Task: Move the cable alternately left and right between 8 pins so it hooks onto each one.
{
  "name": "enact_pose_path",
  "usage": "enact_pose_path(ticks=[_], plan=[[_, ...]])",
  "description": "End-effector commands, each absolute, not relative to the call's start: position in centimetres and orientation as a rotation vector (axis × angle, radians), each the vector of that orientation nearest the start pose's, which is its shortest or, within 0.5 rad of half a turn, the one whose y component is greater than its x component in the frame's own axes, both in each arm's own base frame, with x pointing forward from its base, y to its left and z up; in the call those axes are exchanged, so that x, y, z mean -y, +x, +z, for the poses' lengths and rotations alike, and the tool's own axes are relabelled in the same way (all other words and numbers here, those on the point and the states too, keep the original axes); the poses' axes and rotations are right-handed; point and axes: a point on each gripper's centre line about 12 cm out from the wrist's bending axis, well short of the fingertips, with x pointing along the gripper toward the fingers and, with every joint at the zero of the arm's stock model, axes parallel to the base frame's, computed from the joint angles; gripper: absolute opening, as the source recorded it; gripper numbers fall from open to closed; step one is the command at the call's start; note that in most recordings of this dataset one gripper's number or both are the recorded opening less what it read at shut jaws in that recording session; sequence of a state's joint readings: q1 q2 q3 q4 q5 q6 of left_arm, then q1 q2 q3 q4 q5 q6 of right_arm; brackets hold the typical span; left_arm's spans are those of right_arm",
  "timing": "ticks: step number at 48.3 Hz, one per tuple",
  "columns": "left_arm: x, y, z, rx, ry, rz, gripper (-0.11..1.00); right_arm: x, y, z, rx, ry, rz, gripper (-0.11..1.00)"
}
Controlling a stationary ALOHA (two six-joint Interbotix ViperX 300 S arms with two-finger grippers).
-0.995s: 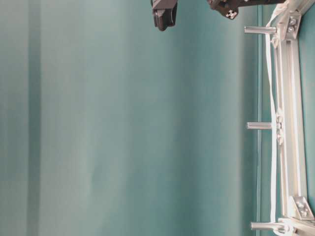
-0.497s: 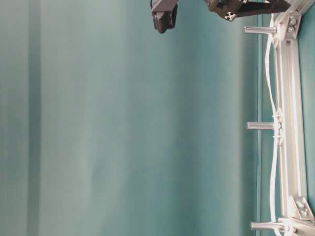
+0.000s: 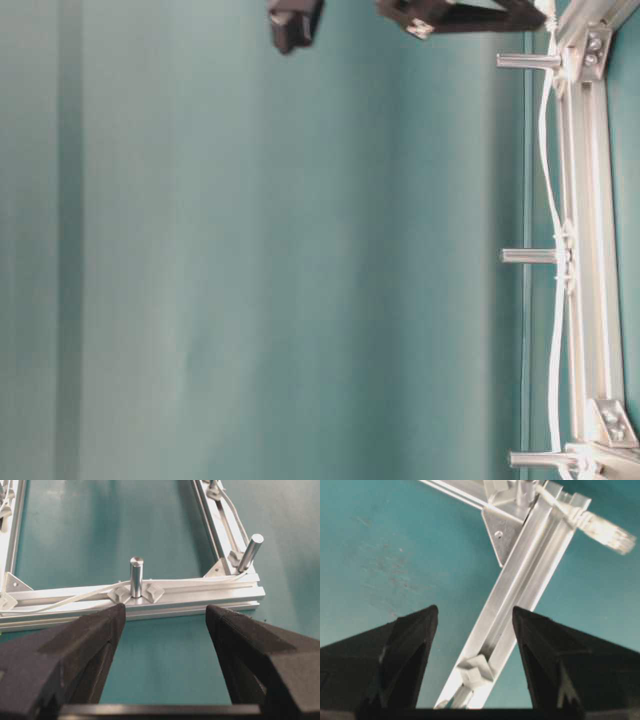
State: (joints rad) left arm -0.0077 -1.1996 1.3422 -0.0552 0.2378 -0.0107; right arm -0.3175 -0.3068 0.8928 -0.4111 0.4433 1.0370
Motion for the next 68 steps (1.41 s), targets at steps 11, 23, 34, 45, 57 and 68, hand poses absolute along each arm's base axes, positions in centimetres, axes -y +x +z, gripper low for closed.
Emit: enact_pose_path(ticks=[11,23,34,45,57,68], plan=[[0.3,15.0,20.8,-0.375,-0.066,-0.011,0.75,9.2,25.8,19.3,-0.671,0.64,-0.635,0.63],[0.3,15.0,20.9,-0.372,-0.066,-0.011,0.75,7.4,25.6,20.4,-0.498,0.595,-0.448,0.63],[0.3,15.0,20.9,-0.373,-0.066,-0.011,0.75,5.6,24.4,21.1,-0.418,0.379,-0.276,0.63],[0.3,15.0,20.9,-0.372,-0.066,-0.011,0.75,4.7,21.7,22.3,-0.34,0.229,-0.218,0.63],[0.3,15.0,20.9,-0.372,-0.064,-0.011,0.75,3.5,18.3,21.6,-0.248,0.198,-0.177,0.63],[0.3,15.0,20.9,-0.372,-0.066,-0.011,0.75,2.8,16.2,21.1,-0.171,0.191,-0.158,0.63]])
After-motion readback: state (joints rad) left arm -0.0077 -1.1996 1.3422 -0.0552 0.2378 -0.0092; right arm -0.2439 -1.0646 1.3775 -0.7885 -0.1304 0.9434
